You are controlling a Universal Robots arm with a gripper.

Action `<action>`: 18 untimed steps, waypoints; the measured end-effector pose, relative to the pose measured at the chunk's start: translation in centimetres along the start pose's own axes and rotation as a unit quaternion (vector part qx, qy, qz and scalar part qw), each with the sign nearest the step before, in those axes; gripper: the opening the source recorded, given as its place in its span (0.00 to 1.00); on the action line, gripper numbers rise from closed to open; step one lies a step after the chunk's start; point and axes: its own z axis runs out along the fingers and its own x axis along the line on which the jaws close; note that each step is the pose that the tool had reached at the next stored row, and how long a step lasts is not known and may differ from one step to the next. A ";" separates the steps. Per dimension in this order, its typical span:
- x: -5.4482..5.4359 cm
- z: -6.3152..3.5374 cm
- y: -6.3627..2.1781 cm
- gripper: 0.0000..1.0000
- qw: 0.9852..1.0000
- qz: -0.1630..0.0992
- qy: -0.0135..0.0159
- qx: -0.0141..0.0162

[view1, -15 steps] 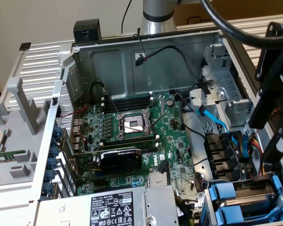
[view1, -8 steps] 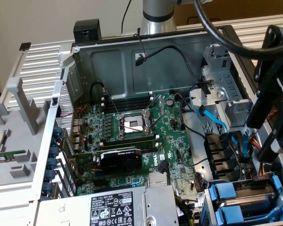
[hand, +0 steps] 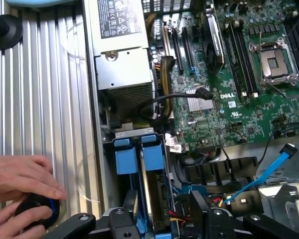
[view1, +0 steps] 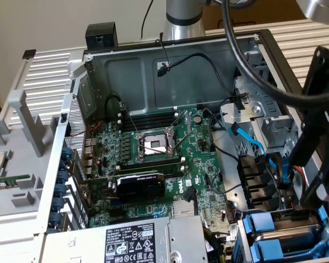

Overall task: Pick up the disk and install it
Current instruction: 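Insert the second disk wire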

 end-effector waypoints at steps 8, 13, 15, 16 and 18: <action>0.4 0.58 -0.15 0.54 0.999 0.003 -0.032 -0.005; 0.5 1.22 -0.11 0.54 0.999 0.010 -0.037 -0.006; 0.5 1.37 -0.07 0.54 0.999 0.012 -0.043 -0.007; 0.5 1.43 -0.05 0.54 0.999 0.013 -0.046 -0.007; 0.5 1.60 -0.04 0.54 0.999 0.015 -0.049 -0.008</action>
